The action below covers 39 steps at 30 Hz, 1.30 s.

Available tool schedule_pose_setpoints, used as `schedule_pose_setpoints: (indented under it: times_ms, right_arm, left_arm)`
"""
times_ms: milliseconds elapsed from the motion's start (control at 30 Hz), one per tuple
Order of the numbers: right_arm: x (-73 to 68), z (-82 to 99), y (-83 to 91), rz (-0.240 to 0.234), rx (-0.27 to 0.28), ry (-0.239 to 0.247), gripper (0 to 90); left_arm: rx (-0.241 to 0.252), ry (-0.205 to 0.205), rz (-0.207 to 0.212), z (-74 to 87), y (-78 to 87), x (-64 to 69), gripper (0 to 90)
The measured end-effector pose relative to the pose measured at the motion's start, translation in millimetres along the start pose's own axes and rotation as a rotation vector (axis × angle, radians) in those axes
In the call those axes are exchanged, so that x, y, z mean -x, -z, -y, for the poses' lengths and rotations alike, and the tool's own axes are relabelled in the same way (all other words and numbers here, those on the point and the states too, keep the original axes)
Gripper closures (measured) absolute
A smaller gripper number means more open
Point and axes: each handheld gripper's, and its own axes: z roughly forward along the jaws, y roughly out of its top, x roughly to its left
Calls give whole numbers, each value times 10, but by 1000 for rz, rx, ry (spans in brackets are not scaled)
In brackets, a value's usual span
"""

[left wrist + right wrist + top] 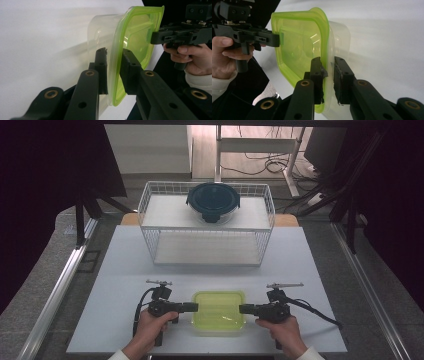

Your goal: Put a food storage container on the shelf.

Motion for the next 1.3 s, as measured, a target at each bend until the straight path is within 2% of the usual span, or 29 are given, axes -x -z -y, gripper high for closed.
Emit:
schedule_pose_setpoints:
  times_ms: [100, 200, 267, 367, 467, 567, 633, 767, 867, 1100, 1300]
  right_arm:
    - [-29, -8, 22, 2, 14, 19, 770]
    - [-76, -18, 44, 11, 26, 45, 771]
    - [-75, -33, 58, 7, 32, 44, 773]
    - [-75, -61, 84, 0, 41, 48, 775]
    - [-78, -90, 101, -7, 49, 54, 777]
    - [-129, -140, 113, 23, 52, 105, 779]
    - [-144, -171, 115, 16, 59, 113, 779]
    - [-145, -211, 130, 11, 67, 107, 781]
    - [-190, -275, 181, 24, 84, 140, 781]
    - [-287, -431, 299, 26, 117, 181, 781]
    - [-394, -543, 371, 36, 129, 218, 780]
  left_arm:
    - [11, -15, 0, -9, 20, 27, 773]
    - [25, -55, -28, -35, 48, 91, 777]
    - [33, -67, -19, -49, 65, 119, 777]
    - [43, -92, -28, -73, 87, 165, 776]
    - [50, -101, -27, -107, 101, 187, 776]
    - [57, -107, -43, -134, 120, 211, 777]
    - [67, -105, -33, -157, 145, 209, 777]
    - [70, -139, -35, -234, 185, 270, 773]
    - [82, -149, -28, -312, 212, 307, 773]
    - [108, -155, 4, -430, 295, 380, 772]
    - [128, -179, 4, -516, 382, 469, 770]
